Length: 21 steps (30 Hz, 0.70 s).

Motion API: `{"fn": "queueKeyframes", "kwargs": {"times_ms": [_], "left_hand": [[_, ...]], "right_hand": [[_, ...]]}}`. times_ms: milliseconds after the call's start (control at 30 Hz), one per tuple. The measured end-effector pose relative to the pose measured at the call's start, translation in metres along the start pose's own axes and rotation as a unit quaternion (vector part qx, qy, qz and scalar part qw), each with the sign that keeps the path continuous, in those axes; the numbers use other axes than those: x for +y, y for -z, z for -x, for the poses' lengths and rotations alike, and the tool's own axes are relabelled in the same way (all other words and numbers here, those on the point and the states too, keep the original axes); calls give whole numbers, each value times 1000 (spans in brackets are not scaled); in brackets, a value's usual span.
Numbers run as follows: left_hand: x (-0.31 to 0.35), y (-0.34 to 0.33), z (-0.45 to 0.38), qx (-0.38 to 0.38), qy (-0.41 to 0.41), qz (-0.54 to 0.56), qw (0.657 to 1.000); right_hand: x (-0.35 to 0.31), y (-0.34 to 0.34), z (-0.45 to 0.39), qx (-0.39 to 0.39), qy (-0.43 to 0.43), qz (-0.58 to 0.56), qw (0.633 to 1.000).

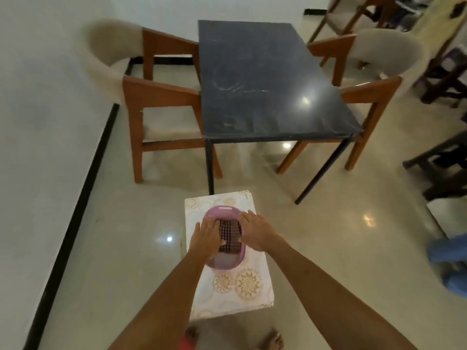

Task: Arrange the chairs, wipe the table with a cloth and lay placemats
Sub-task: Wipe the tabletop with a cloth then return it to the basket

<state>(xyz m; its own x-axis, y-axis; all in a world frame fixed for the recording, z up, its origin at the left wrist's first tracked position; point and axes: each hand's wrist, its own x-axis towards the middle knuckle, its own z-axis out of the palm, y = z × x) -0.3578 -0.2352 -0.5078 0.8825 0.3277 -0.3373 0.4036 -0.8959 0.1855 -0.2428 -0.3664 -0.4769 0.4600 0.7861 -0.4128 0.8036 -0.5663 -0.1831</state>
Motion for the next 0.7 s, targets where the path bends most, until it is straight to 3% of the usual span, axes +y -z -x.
{"fn": "queueKeyframes", "kwargs": {"times_ms": [200,267,467,533,700], "left_hand": [[30,-29,10,6,149,138,979],[31,-42,8,28,221,181,958],[40,-89,-28,63,305,363,878],[40,-98,-40,33,319,357,877],[28,-143,-71,49,371,383,845]], "right_hand": [[18,-8,2,-10,51,-37,998],[18,-12,0,-5,73,-47,996],[14,-69,-22,9,147,-30,989],[12,-87,-32,8,166,-3,986],[17,-110,-51,-1,190,80,978]]}}
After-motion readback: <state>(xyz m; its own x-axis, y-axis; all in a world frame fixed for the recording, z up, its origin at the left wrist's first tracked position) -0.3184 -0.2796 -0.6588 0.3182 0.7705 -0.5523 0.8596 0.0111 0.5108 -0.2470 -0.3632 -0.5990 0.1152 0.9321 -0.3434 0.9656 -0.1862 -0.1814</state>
